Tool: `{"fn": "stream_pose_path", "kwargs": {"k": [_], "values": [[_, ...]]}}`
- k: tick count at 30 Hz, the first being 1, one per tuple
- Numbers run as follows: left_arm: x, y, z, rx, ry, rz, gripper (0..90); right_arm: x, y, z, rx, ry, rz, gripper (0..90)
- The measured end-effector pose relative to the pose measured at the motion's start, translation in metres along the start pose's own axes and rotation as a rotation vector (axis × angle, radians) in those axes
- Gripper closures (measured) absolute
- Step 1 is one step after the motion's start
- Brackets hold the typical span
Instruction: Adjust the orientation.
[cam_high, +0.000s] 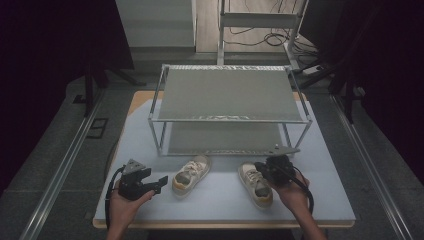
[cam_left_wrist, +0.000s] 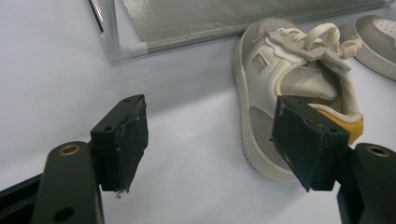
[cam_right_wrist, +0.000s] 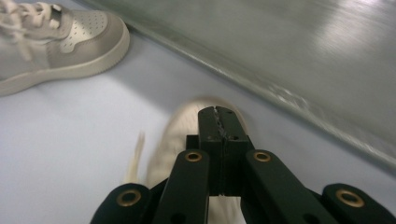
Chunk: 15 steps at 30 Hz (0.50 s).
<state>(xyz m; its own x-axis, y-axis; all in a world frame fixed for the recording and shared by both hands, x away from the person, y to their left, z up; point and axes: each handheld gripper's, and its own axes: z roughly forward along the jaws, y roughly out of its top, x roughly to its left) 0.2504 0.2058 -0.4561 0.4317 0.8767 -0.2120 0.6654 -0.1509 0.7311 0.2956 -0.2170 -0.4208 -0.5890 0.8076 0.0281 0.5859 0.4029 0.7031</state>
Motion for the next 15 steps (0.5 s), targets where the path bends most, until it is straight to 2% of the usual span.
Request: {"fn": "stream_pose_path", "kwargs": {"k": [3, 5, 6, 9, 13, 15], "values": [[-0.001, 0.001, -0.002, -0.005, 0.0, 0.002, 27.1, -0.009, -0.021, -0.014, -0.017, -0.015, 0.033, 89.7], [-0.001, 0.001, -0.002, -0.006, 0.001, 0.001, 27.1, -0.018, -0.042, -0.028, -0.042, -0.023, 0.081, 89.7], [-0.002, 0.001, -0.002, -0.006, 0.002, 0.002, 27.1, -0.018, -0.042, -0.028, -0.042, -0.023, 0.081, 89.7], [-0.001, 0.001, -0.002, -0.005, 0.003, 0.003, 27.1, -0.025, -0.063, -0.036, -0.044, -0.031, 0.117, 89.7], [-0.002, 0.002, -0.002, -0.005, 0.003, 0.006, 27.1, -0.022, -0.086, -0.035, -0.007, -0.015, 0.128, 89.7], [-0.002, 0.002, -0.002, -0.005, 0.002, 0.007, 27.1, -0.017, -0.093, -0.033, 0.007, 0.01, 0.123, 89.7]]}}
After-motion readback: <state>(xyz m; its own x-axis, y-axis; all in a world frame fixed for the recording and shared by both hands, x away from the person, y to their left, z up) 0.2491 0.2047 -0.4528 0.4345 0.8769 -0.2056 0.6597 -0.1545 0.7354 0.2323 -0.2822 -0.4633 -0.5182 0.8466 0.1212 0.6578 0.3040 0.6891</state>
